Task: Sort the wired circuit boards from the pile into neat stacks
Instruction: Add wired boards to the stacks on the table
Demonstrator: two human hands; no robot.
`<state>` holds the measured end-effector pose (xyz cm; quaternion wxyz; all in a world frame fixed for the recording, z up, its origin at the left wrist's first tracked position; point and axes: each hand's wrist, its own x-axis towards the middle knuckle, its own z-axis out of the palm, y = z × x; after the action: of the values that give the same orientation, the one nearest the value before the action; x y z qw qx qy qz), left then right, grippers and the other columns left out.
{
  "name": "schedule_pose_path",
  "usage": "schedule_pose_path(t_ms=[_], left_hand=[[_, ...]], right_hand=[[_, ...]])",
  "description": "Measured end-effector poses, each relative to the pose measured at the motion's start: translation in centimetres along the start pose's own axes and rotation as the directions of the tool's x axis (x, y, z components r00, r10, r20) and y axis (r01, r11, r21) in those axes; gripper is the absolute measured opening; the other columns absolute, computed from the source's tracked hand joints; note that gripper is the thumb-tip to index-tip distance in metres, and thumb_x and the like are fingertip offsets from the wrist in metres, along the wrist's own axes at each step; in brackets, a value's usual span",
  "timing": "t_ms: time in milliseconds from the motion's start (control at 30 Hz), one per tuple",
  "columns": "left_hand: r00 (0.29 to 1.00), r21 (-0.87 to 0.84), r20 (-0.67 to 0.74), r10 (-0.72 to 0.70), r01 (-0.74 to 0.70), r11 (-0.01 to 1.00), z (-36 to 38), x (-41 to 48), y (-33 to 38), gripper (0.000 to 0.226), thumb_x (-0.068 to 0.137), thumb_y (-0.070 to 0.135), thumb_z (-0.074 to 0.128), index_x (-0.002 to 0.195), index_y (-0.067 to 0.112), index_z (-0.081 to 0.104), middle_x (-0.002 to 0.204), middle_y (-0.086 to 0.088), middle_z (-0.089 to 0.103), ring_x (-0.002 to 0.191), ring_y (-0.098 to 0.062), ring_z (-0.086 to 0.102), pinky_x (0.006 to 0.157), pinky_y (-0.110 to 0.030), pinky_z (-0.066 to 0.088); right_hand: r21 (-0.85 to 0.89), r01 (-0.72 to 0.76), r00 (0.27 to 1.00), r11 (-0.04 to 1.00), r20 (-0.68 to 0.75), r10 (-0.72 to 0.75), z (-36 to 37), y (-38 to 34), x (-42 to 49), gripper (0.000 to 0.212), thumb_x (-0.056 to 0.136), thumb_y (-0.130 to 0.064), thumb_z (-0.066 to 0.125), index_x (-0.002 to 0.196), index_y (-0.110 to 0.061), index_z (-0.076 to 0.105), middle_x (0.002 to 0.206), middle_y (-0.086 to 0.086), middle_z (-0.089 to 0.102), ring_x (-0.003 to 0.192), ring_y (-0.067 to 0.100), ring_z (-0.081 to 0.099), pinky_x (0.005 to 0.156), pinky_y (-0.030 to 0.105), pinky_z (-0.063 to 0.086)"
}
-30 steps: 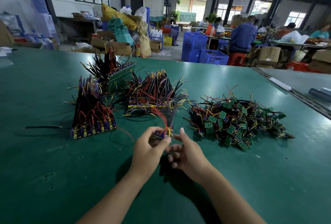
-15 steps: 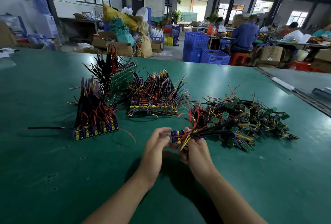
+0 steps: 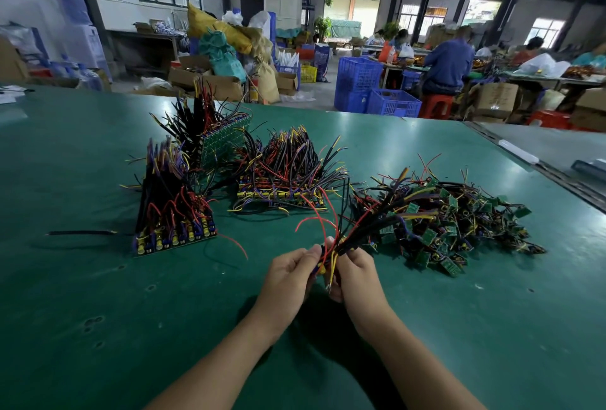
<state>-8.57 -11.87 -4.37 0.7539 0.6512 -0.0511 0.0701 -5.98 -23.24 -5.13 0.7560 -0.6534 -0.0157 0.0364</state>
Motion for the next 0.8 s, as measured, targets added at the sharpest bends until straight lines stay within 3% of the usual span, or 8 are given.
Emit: schedule_pose_path(t_ms=[100, 200, 267, 400, 467, 567, 667, 800], left_hand=[[0.999, -0.014, 0.044, -0.006, 0.007, 1.000, -0.07, 0.04, -0.36, 0.046, 0.100, 0.012, 0.044, 0.059, 0.017, 0.064, 0.051, 0.010, 0.051, 0.042, 0.003, 0.041, 0.043, -0.009, 0.034], [1.000, -0.073, 0.023, 0.004, -0.002, 0.997, -0.03, 0.27, -0.49, 0.037, 0.100, 0.010, 0.044, 0.067, 0.010, 0.061, 0.063, -0.004, 0.058, 0.059, -0.013, 0.052, 0.060, -0.025, 0.044], [0.999, -0.113, 0.027, -0.022, 0.025, 0.993, -0.13, 0.33, -0.51, 0.031, 0.098, 0.013, 0.048, 0.072, 0.002, 0.060, 0.067, -0.014, 0.056, 0.065, -0.022, 0.050, 0.065, -0.034, 0.042], [0.993, -0.129, 0.065, -0.099, 0.107, 0.986, -0.40, 0.09, -0.36, 0.035, 0.095, 0.025, 0.053, 0.062, 0.018, 0.066, 0.059, -0.007, 0.057, 0.053, -0.017, 0.052, 0.051, -0.018, 0.039], [0.989, -0.101, 0.080, -0.122, 0.130, 0.986, -0.43, -0.01, -0.14, 0.034, 0.084, 0.041, 0.062, 0.057, 0.021, 0.058, 0.051, 0.000, 0.043, 0.043, -0.012, 0.038, 0.044, -0.015, 0.028], [0.985, -0.046, 0.064, -0.158, 0.161, 0.986, -0.43, 0.02, -0.24, 0.041, 0.073, 0.059, 0.059, 0.058, 0.024, 0.042, 0.051, 0.001, 0.026, 0.041, -0.010, 0.019, 0.043, -0.016, 0.014], [0.977, -0.053, 0.057, -0.204, 0.207, 0.977, -0.44, 0.09, -0.51, 0.041, 0.088, 0.047, 0.055, 0.056, 0.024, 0.044, 0.052, 0.001, 0.023, 0.044, -0.009, 0.015, 0.044, -0.015, 0.012], [0.971, -0.081, 0.048, -0.232, 0.236, 0.968, -0.34, 0.23, -0.80, 0.055, 0.099, 0.024, 0.043, 0.044, 0.023, 0.048, 0.046, 0.005, 0.025, 0.038, -0.007, 0.016, 0.041, -0.012, 0.015]], right_hand=[[0.018, -0.029, 0.998, 0.999, 0.063, 0.028, -0.21, 0.05, 0.08, 0.038, 0.097, -0.032, 0.057, 0.066, -0.016, 0.043, 0.049, 0.002, 0.031, 0.039, 0.012, 0.023, 0.040, 0.016, 0.019], [-0.021, -0.123, 0.982, 0.992, 0.139, 0.125, -0.36, 0.16, 0.09, 0.041, 0.102, -0.034, 0.043, 0.066, -0.016, 0.042, 0.050, 0.005, 0.033, 0.036, 0.012, 0.024, 0.040, 0.015, 0.019], [-0.040, -0.161, 0.969, 0.986, 0.184, 0.165, -0.31, 0.21, -0.06, 0.048, 0.103, -0.034, 0.038, 0.058, -0.018, 0.041, 0.046, 0.004, 0.034, 0.034, 0.012, 0.023, 0.041, 0.015, 0.016], [-0.086, -0.120, 0.967, 0.989, 0.214, 0.136, -0.23, 0.08, -0.27, 0.057, 0.102, -0.025, 0.034, 0.046, -0.023, 0.040, 0.039, 0.000, 0.030, 0.033, 0.012, 0.019, 0.046, 0.023, 0.008], [-0.112, -0.084, 0.972, 0.990, 0.209, 0.106, -0.35, -0.09, -0.28, 0.046, 0.098, -0.020, 0.037, 0.052, -0.017, 0.038, 0.040, 0.002, 0.028, 0.034, 0.012, 0.017, 0.046, 0.024, 0.008], [-0.145, -0.059, 0.976, 0.988, 0.197, 0.087, -0.57, -0.41, -0.39, 0.034, 0.082, -0.027, 0.043, 0.055, -0.008, 0.035, 0.043, 0.003, 0.027, 0.037, 0.012, 0.016, 0.044, 0.018, 0.011], [-0.153, -0.067, 0.977, 0.986, 0.190, 0.096, -0.52, -0.48, -0.54, 0.046, 0.089, -0.024, 0.045, 0.045, -0.020, 0.036, 0.039, 0.002, 0.027, 0.036, 0.012, 0.017, 0.043, 0.018, 0.012], [-0.076, -0.102, 0.966, 0.992, 0.231, 0.117, -0.35, -0.61, -0.64, 0.047, 0.101, -0.025, 0.041, 0.054, -0.019, 0.038, 0.048, 0.005, 0.026, 0.040, 0.012, 0.014, 0.047, 0.024, 0.007]])
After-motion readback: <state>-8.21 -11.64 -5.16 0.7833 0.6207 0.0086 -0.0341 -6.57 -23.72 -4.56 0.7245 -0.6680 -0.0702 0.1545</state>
